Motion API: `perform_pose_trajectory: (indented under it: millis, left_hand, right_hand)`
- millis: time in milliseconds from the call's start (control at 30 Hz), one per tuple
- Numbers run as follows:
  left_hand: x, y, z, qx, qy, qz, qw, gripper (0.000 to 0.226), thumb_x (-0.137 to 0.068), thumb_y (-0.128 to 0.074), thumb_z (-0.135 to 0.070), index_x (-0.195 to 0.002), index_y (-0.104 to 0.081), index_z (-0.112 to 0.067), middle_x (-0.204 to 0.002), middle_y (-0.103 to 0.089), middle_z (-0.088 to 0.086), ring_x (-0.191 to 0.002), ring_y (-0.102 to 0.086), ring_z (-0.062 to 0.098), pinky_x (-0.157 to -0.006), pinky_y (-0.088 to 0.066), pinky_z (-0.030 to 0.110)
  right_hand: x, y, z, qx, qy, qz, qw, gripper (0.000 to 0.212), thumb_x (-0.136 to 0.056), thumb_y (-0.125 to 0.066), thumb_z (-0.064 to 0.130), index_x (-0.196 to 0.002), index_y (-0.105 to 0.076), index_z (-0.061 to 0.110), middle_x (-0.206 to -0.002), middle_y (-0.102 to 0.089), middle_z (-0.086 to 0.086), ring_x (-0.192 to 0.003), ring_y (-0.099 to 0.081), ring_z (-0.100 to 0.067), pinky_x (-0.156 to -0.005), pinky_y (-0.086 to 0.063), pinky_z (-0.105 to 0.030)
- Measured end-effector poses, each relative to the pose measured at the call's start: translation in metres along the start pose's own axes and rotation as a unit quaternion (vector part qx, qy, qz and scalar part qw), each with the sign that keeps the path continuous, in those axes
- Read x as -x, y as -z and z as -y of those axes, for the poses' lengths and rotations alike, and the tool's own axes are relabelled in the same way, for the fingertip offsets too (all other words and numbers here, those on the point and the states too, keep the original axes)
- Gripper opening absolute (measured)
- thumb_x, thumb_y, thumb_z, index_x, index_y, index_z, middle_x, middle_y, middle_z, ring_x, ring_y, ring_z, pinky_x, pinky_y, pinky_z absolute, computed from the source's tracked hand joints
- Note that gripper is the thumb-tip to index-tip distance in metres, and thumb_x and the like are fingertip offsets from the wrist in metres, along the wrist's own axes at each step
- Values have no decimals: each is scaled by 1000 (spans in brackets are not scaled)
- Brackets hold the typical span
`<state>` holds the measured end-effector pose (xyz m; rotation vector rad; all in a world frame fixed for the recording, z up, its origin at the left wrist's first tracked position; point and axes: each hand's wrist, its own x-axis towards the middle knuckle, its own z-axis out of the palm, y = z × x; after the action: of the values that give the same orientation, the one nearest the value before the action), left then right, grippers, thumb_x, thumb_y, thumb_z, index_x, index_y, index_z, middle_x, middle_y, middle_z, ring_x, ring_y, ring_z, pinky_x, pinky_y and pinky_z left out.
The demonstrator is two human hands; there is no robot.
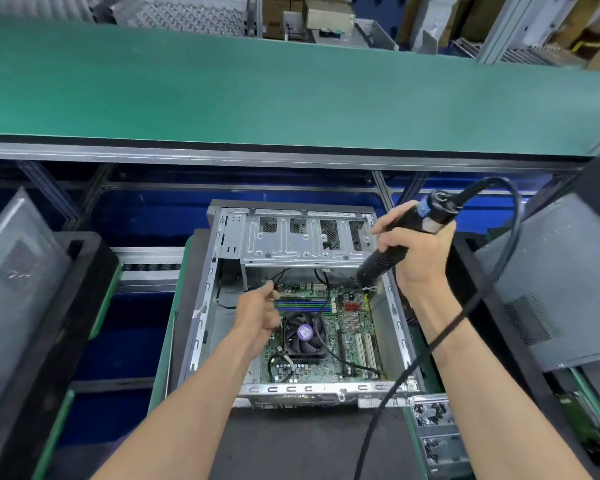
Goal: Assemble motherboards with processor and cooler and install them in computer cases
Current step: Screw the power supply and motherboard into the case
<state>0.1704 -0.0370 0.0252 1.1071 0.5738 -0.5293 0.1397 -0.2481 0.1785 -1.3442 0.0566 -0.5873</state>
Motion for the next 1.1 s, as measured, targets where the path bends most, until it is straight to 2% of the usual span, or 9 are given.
perform_pose_trajectory:
  millis: [100,200,300,400,467,667,900,1000,1100]
  left_hand:
    - [4,4,-3,178,36,32,983,30,-105,-47,-19,-84,-58,-2,-55,-44,0,-42,-37,9,-38,-38,21]
    - [5,8,-3,226,20,76,971,36,-105,-46,-19,-106,-67,10,-84,-68,18,-76,-71,28,-70,-61,37]
    - [5,10,-5,233,16,109,966,40,-103,-39,-19,-119,-64,8,-115,-70,25,-105,-71,35,-90,-56,44]
    - [4,10,-6,256,24,131,957,43,-91,-32,-3,-126,-54,9,-126,-65,27,-119,-63,37,-105,-47,45]
    - [3,10,-6,270,23,142,952,57,-75,-28,11,-128,-50,12,-128,-62,30,-126,-57,41,-111,-42,48]
    - [5,4,-8,287,12,161,944,66,-64,-17,17,-122,-49,18,-127,-59,38,-118,-60,49,-96,-50,56]
    - [7,2,-9,272,24,172,946,67,-66,-15,17,-126,-46,18,-129,-57,38,-122,-56,52,-103,-43,63]
    - [10,3,-8,284,36,164,944,65,-67,-20,15,-125,-49,20,-126,-58,41,-116,-57,57,-93,-49,61]
    - [11,7,-7,223,56,114,966,48,-82,-35,-3,-118,-58,19,-117,-63,39,-103,-67,51,-81,-59,48]
  right_hand:
    - [-2,-12,14,-98,-3,-25,995,20,-48,-57,-10,-63,-52,0,-75,-55,-23,-49,-48,-22,-57,-40,-31]
    - [0,-24,20,-166,-30,-20,985,19,-55,-50,-13,-67,-50,2,-69,-53,-19,-45,-41,-22,-54,-38,-29]
    - [5,-35,21,-182,-46,-9,982,17,-57,-48,-13,-66,-51,1,-63,-54,-17,-44,-37,-21,-53,-36,-28]
    - [9,-39,20,-206,-62,-9,977,16,-57,-47,-11,-67,-51,2,-61,-54,-16,-43,-37,-20,-53,-37,-26]
    - [10,-40,19,-221,-75,-8,972,16,-57,-47,-10,-66,-51,2,-60,-54,-16,-43,-37,-19,-53,-37,-25]
    - [13,-40,14,-233,-106,-14,967,17,-57,-47,-9,-63,-54,6,-60,-53,-13,-44,-37,-19,-51,-38,-24]
    - [12,-33,11,-231,-106,-29,967,14,-57,-48,-7,-64,-52,5,-61,-52,-14,-44,-37,-19,-52,-38,-25]
    - [10,-29,14,-231,-103,-42,967,14,-57,-48,-6,-65,-51,5,-63,-52,-13,-45,-36,-19,-53,-36,-26]
    - [8,-26,18,-230,-102,-52,966,15,-57,-48,-6,-62,-53,7,-64,-50,-13,-46,-36,-19,-53,-36,-25]
